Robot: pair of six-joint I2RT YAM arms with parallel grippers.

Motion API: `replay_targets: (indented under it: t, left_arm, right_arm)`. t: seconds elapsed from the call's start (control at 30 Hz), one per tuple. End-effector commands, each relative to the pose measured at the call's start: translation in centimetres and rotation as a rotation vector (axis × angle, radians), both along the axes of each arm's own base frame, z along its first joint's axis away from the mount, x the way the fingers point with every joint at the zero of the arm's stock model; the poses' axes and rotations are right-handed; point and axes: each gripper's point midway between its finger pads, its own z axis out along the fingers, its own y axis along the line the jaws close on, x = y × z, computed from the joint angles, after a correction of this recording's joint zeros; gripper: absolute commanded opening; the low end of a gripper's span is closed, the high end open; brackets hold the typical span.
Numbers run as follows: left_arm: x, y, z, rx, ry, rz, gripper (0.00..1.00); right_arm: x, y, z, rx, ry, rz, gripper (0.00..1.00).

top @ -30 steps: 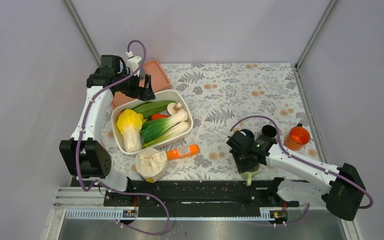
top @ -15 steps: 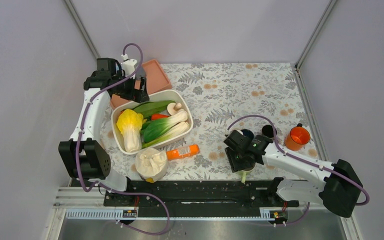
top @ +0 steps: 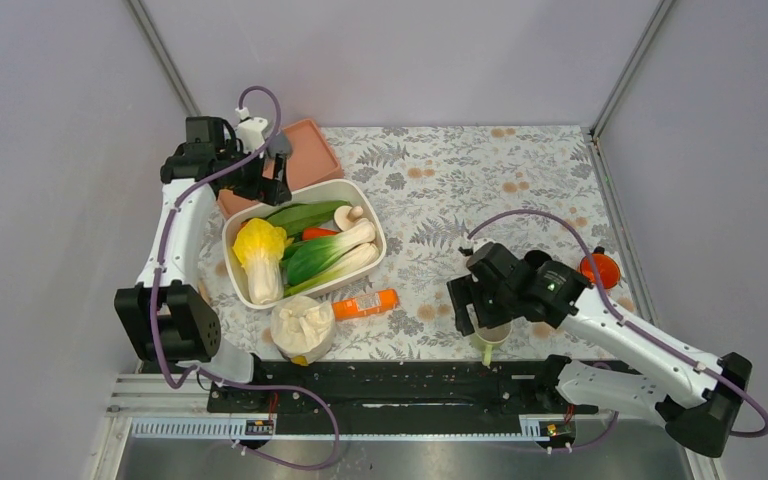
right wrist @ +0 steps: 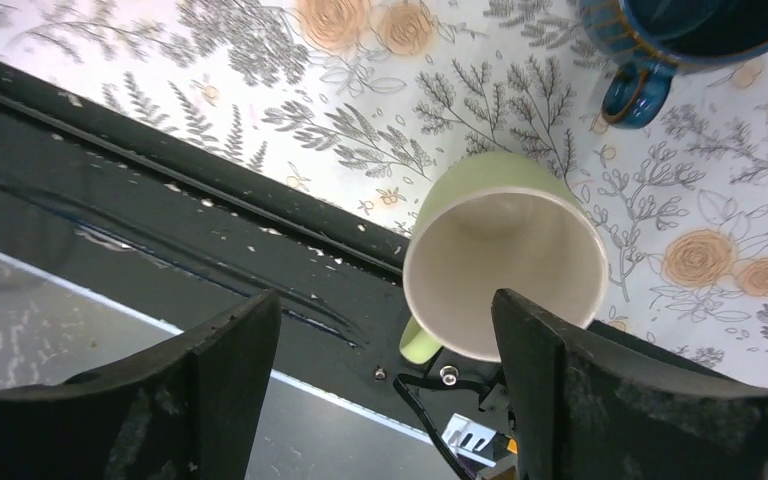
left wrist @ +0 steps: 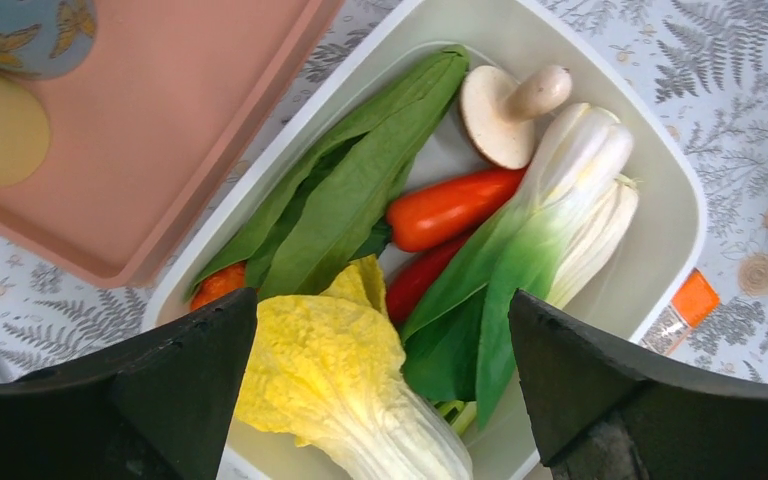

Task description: Turn the mug right side up

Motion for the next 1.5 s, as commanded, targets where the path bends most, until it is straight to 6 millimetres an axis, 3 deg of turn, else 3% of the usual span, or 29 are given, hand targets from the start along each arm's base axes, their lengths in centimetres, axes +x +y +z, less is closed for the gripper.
replay_targets:
  t: [0.0, 0.1, 0.2, 0.43, 0.6, 0.8, 1.03, 1.2, 1.47]
  left_arm:
    - [2.0, 3.3, 0.4, 0.078, -0.057, 0.062, 0.99]
    - [3.2, 6.1, -0.5, 0.126, -0.036, 0.129, 0.98]
    - [4.8, 9.0, -1.4, 0.195, -0.035, 0.203, 0.98]
    - [10.1, 15.8, -3.1, 0.309, -0.016, 0.357, 0.99]
    - [13.1, 18.4, -3.8, 0.281, -0.043, 0.395, 0.99]
    - [16.0, 19.6, -6.4, 0.238, -0.040, 0.386, 0.99]
    - [18.8, 19.6, -7.6, 0.198, -0.095, 0.374, 0.99]
    - [20.0, 20.5, -8.6, 0.222, -0.119, 0.390, 0.98]
    - [21.2, 20.9, -10.1, 0.219, -0.130, 0.396, 0.89]
  right_arm:
    - [1.5, -0.3, 4.9, 0.024, -0.138, 0.019, 0.88]
    - [3.9, 0.0, 7.9, 0.053, -0.271, -0.024, 0.92]
    - [6.0, 0.0, 9.2, 0.032, -0.371, -0.055, 0.94]
    - [8.3, 0.9, 8.5, 0.004, -0.423, -0.022, 0.97]
    - [9.1, 0.2, 7.2, -0.013, -0.397, -0.024, 0.98]
    - [9.9, -0.8, 6.5, 0.004, -0.388, -0.059, 0.98]
    - [10.1, -0.4, 6.4, 0.012, -0.370, -0.059, 0.98]
    - [10.3, 0.0, 6.5, 0.023, -0.361, -0.061, 0.98]
    - [10.4, 0.5, 6.7, 0.037, -0.351, -0.059, 0.98]
